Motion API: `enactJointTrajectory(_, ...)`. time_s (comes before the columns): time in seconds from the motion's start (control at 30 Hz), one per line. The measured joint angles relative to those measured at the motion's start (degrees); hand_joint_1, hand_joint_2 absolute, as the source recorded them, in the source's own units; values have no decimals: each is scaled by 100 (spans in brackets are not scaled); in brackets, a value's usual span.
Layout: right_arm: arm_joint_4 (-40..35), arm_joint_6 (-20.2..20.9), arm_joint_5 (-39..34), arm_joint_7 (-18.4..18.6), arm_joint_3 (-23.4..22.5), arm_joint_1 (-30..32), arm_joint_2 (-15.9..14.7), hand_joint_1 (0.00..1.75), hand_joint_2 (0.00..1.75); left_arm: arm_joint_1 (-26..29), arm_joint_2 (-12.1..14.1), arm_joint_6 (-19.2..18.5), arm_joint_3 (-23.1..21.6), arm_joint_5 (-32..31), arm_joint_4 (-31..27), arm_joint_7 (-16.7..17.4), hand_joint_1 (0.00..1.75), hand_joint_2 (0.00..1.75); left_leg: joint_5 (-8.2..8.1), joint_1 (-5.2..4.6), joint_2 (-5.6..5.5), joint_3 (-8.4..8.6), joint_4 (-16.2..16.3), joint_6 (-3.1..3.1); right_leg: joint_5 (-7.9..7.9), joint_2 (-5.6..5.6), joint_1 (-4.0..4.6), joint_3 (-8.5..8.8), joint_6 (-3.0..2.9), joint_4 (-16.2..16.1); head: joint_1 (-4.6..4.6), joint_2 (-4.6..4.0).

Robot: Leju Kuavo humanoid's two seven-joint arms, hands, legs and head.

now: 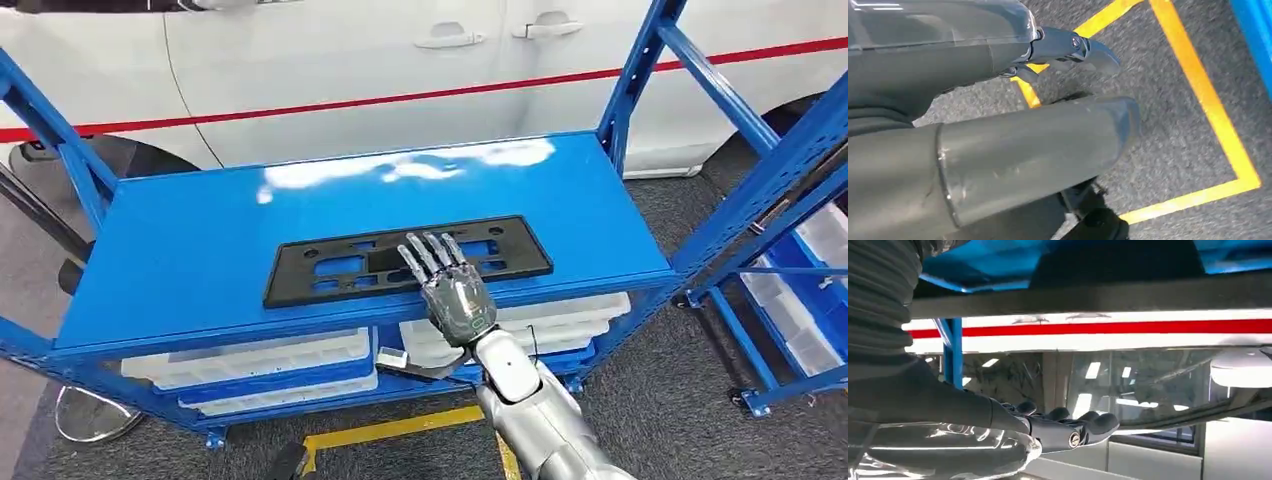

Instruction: Take the parts from the cabinet and place them on the table.

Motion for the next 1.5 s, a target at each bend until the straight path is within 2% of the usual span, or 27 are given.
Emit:
enactJointTrajectory(0.1, 13, 0, -11, 0, 11, -17, 0, 0, 175, 15, 0, 4, 2, 0, 0, 0, 0, 0, 4, 11, -7, -1, -23, 86, -2, -4, 7, 24, 77, -34, -4, 0)
enactJointTrajectory(0.17, 13, -2, -13, 0, 11, -42, 0, 0, 175, 4, -2, 7, 2, 0, 0, -7, 0, 0, 15, 34, 3, 53, -75, 155, -200, -13, -21, -84, 129, 248, 0, 0)
enactJointTrajectory(0.23, 15, 0, -13, 7, 11, -43, -4, 0, 175, -7, -2, 7, 4, 0, 0, -9, 0, 0, -1, 25, 10, 58, -71, 199, -590, -11, -31, -530, 157, 1096, -2, 0)
enactJointTrajectory(0.27, 17, 0, -13, 7, 11, -28, -11, 0, 175, -4, 0, 7, 4, 0, 0, -9, 0, 0, -9, 18, 10, 59, -68, 211, -711, -11, -37, -770, 170, 1507, -2, 0)
enactJointTrajectory(0.3, 20, 0, -13, 7, 11, -16, -15, 0, 175, 0, 0, 7, 4, 0, 0, -9, 0, 0, -18, 16, 9, 62, -63, 220, -697, -12, -45, -909, 176, 1701, -4, 0)
enactJointTrajectory(0.33, 22, 0, -13, 7, 11, -11, -20, 0, 175, 3, 0, 7, 4, 0, 0, -9, 0, 0, -31, 15, 6, 74, -58, 220, -561, -14, -50, -914, 174, 1634, -2, 0)
enactJointTrajectory(0.37, 22, 0, -13, 7, 11, -15, -22, 0, 175, 5, 0, 7, 7, 0, 0, -9, 0, 0, -52, 16, -1, 93, -49, 209, -310, -16, -50, -797, 163, 1320, -4, 0)
enactJointTrajectory(0.43, 22, 0, -13, 7, 11, -32, -22, 0, 175, 5, -7, 7, 7, 0, 0, -9, 0, 0, -114, 15, -8, 164, -33, 182, 259, -21, -48, -315, 108, 280, -2, 0)
enactJointTrajectory(0.5, 22, 0, -13, 7, 11, -45, -22, 0, 175, -5, -9, 7, 7, 0, 0, -9, 0, 0, -152, -25, -10, 151, -1, 124, 163, -14, -4, -200, 81, 12, -6, 0)
enactJointTrajectory(0.6, 24, 0, -13, 7, 11, -42, -24, 0, 175, -3, -7, 7, 9, 0, 0, -13, 0, 0, -153, -17, -2, 175, -50, 32, 154, 11, -3, -204, 23, 22, -6, 0)
enactJointTrajectory(0.67, 22, 0, -13, 7, 11, -53, -24, 0, 175, -7, -4, 7, 9, 0, 0, -15, 0, 0, -313, 9, 9, 118, 144, -28, 166, -1, -41, -119, -37, -66, -4, 0)
enactJointTrajectory(0.7, 22, 0, -13, 7, 11, -58, -22, 0, 175, -8, -4, 7, 9, 0, 0, -15, 0, 0, -491, 13, 7, -38, 474, -50, 154, -18, -42, -102, -85, -68, -9, 0)
enactJointTrajectory(0.77, 24, 0, -13, 7, 11, -45, -22, 0, 175, 8, -4, 7, 9, -2, 0, -15, 0, 0, -829, 22, 8, -488, 1336, -93, 135, -29, -36, -83, -106, -64, -6, 0)
enactJointTrajectory(0.8, 26, 0, -13, 7, 11, -33, -24, 0, 175, 25, -4, 7, 9, -2, 0, -15, 0, 0, -878, 25, 9, -672, 1640, -109, 123, -28, -35, -79, -111, -59, -9, 0)
enactJointTrajectory(0.87, 26, 0, -13, 0, 11, -15, -24, 0, 175, 42, -2, 7, 9, -2, 0, -15, 0, 0, -553, 31, 10, -626, 1391, -114, 97, -12, -38, -53, -97, -47, -9, 0)
enactJointTrajectory(0.93, 26, 0, -15, -2, 11, -18, -22, 0, 175, 38, 2, 9, 9, 0, 0, -17, 0, 0, 4, 32, 12, -204, 440, -81, 50, -2, -41, -3, -68, -23, -9, 0)
enactJointTrajectory(1.0, 26, 0, -13, -2, 11, -24, -24, 0, 175, 29, 0, 9, 18, 6, 0, -26, 0, 0, 6, -2, 8, 8, -4, -35, 8, 2, 2, -14, -11, 17, -6, 0)
enactJointTrajectory(1.1, 26, 0, -13, -18, 11, -21, -24, 0, 175, 46, 0, 9, 31, 7, 0, -28, 0, 0, -6, -20, -4, -15, 5, 58, 23, -3, -10, -1, 63, -32, -6, 0)
enactJointTrajectory(1.17, 24, -2, -13, -37, 11, -33, -24, 0, 175, 43, -4, 11, 35, 11, 0, -35, 0, 0, 28, 34, 0, 53, -84, 128, -88, -4, -13, -30, 121, 102, -2, 0)
enactJointTrajectory(1.2, 24, -2, -13, -39, 11, -43, -24, 0, 175, 36, -4, 11, 37, 13, 0, -35, 0, 0, 25, 33, 7, 59, -83, 174, -264, -10, -16, -170, 130, 383, -2, 0)
enactJointTrajectory(1.27, 28, 0, -13, -39, 11, -24, -26, 0, 175, 32, -4, 7, 39, 26, 0, -46, 0, 0, 7, 21, 11, 60, -77, 202, -653, -8, -26, -655, 159, 1306, -7, 0)
enactJointTrajectory(1.3, 35, 0, -13, -39, 11, -9, -28, 0, 175, 37, -2, -11, 50, 77, 0, -79, 0, 0, 3, 16, 11, 60, -73, 207, -717, -9, -34, -842, 169, 1614, -2, 0)
enactJointTrajectory(1.33, 46, 0, -13, -39, 11, -1, -31, 0, 175, 41, -2, -35, 83, 131, 0, -118, 0, 0, -4, 14, 9, 64, -67, 213, -648, -9, -43, -916, 172, 1684, -4, 0)
enactJointTrajectory(1.37, 46, 0, -13, -39, 11, 2, -33, 0, 175, 42, -4, -55, 107, 162, 0, -158, 0, 0, -18, 14, 5, 73, -60, 209, -462, -10, -48, -859, 167, 1499, -2, 0)
enactJointTrajectory(1.43, 44, 0, -28, -39, 11, -10, -35, 0, 175, 41, -9, -94, 149, 225, 0, -225, 0, 0, -61, 15, -6, 119, -42, 188, 100, -14, -48, -431, 127, 561, -2, 0)
enactJointTrajectory(1.47, 44, 0, -28, -39, 11, -15, -35, 0, 175, 42, -11, -96, 157, 229, 0, -234, 0, 0, -86, 15, -6, 139, -37, 170, 238, -19, -44, -248, 96, 142, -2, 0)
enactJointTrajectory(1.5, 44, 0, -28, -39, 11, -21, -35, 0, 175, 36, -13, -98, 171, 238, 0, -243, 0, 0, -106, -31, -8, 128, -18, 133, 153, -19, 2, -180, 85, 28, -2, 0)
